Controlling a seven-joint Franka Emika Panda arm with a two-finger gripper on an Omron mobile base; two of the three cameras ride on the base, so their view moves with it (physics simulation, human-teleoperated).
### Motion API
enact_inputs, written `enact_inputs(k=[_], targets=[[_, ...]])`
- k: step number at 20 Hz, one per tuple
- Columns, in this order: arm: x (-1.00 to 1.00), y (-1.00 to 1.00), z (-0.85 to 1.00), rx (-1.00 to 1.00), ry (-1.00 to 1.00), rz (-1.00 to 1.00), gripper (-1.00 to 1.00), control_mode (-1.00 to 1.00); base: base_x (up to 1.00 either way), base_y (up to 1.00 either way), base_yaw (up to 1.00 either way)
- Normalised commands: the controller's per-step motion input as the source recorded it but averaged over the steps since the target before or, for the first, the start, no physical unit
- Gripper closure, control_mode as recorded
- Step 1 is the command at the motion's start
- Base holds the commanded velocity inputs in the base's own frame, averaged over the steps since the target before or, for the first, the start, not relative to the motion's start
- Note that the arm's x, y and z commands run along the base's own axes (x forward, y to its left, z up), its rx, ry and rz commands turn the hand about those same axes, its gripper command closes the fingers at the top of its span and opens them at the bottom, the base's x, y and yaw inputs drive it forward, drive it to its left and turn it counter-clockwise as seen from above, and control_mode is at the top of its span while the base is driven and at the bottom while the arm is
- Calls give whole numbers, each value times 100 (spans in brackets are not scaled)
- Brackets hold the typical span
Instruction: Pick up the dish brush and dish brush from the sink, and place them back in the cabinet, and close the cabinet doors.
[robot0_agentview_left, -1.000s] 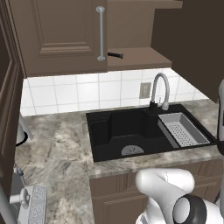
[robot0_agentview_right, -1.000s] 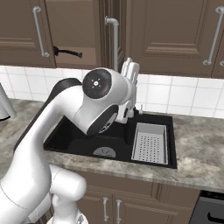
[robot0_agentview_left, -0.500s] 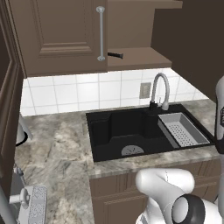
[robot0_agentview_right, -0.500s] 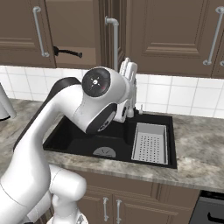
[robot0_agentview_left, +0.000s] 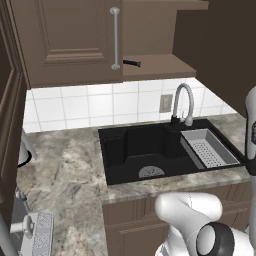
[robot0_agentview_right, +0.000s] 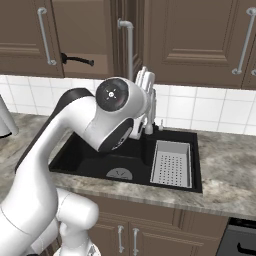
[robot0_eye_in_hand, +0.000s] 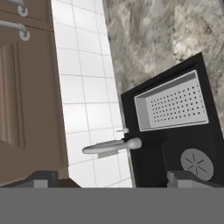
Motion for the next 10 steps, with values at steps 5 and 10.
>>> enact_inputs(k=[5, 10], targets=[[6, 2, 0, 5, 0, 4, -100, -100, 0, 0, 0], [0, 15, 0, 2, 0, 4, -100, -100, 0, 0, 0]])
